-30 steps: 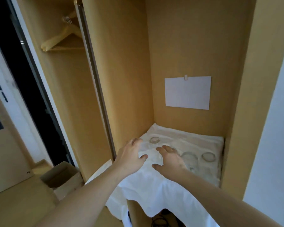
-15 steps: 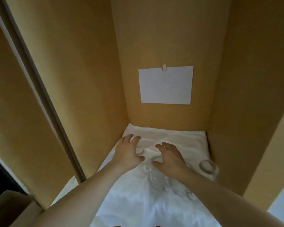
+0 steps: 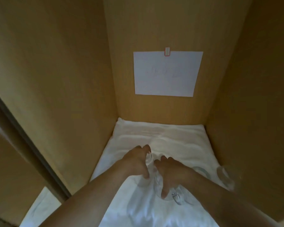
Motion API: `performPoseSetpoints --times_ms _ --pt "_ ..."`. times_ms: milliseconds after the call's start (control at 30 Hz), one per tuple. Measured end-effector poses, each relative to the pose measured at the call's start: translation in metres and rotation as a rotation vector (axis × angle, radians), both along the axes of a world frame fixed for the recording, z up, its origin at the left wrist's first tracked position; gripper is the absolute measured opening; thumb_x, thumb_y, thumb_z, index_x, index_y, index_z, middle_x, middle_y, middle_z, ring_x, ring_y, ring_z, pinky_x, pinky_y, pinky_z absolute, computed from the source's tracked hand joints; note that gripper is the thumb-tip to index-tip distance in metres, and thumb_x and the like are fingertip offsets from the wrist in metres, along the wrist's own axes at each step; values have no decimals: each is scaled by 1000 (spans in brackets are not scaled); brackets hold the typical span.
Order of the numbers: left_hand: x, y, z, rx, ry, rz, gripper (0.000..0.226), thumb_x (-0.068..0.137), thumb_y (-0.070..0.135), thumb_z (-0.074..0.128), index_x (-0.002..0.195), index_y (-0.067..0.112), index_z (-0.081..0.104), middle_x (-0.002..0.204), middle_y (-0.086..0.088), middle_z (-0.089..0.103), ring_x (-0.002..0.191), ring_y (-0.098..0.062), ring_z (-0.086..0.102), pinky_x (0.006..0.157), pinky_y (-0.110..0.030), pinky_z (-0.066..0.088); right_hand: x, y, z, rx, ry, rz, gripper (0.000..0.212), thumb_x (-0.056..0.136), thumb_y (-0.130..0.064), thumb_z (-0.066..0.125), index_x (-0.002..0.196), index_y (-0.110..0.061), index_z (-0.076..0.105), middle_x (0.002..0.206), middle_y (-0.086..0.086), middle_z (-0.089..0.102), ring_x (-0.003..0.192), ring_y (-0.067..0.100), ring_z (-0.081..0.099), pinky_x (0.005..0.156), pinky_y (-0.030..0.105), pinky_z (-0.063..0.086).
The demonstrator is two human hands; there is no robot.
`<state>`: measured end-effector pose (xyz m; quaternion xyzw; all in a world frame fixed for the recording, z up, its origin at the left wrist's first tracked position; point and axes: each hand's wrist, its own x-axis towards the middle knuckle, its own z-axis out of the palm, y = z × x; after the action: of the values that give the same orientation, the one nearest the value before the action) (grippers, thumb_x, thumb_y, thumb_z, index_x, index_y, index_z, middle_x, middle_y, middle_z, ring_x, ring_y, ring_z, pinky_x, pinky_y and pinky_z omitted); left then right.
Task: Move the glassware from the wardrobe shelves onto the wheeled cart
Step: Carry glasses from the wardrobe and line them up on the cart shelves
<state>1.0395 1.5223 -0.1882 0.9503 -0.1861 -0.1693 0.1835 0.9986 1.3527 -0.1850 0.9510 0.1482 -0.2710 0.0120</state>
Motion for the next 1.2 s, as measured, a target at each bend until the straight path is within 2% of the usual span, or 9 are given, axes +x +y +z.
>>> performPoseSetpoints --times_ms 100,167,267,367,700,833,1000,1100,1200 --pt "6 -2 -2 -7 -5 -25 87 46 30 94 117 31 44 102 4 50 91 -18 57 72 -31 55 4 -1 1 -53 45 13 113 57 -40 97 146 -17 31 128 6 43 110 22 49 91 38 54" --pt "8 -1 -3 -20 -8 -39 84 45 30 92 114 31 44 98 5 49 87 -15 56 64 -28 50 4 1 0 -60 45 -3 111 56 -32 97 145 -17 32 120 3 41 102 18 47 78 34 54" --pt "10 0 -3 -41 -16 -60 81 45 30 91 111 32 44 97 6 49 86 -16 56 61 -27 46 3 1 -5 -23 5 -38 102 54 -26 96 139 -18 39 107 -3 40 92 14 48 57 26 43" --pt "9 0 -1 -52 -6 -64 80 49 28 92 113 31 44 97 5 47 85 -17 56 60 -28 44 0 0 -6 0 -13 -68 94 53 -23 94 132 -20 43 101 -5 40 89 12 50 53 25 40" --pt "3 7 -7 -119 -37 -57 83 52 23 92 121 28 46 96 6 42 88 -20 55 62 -28 44 -6 5 -6 -9 -52 -74 97 55 -26 93 137 -21 41 108 -3 40 94 14 45 55 23 34" --pt "-1 10 -12 -151 -45 -68 82 54 22 90 124 29 46 104 2 45 90 -22 56 64 -29 44 -8 6 -7 -27 -98 -84 96 54 -28 95 135 -24 43 109 -5 42 98 16 48 67 26 45" --pt "-4 14 11 -21 -65 -129 86 58 28 92 131 26 47 99 5 44 86 -20 55 60 -28 40 -15 7 3 3 -103 -109 94 51 -31 95 131 -25 46 104 -6 46 92 14 54 64 26 50" --pt "-14 15 24 23 -135 -128 83 58 28 91 129 27 49 95 9 44 79 -15 52 56 -28 37 -29 6 11 47 -151 -143 92 50 -37 94 129 -21 48 109 -3 51 96 16 57 78 36 58" --pt "-28 14 45 37 -206 -119 84 56 31 92 129 27 50 102 5 49 87 -21 54 58 -28 38 -48 -1 28 162 -225 -211 100 50 -43 92 136 -23 45 117 -4 51 104 17 55 86 36 56"
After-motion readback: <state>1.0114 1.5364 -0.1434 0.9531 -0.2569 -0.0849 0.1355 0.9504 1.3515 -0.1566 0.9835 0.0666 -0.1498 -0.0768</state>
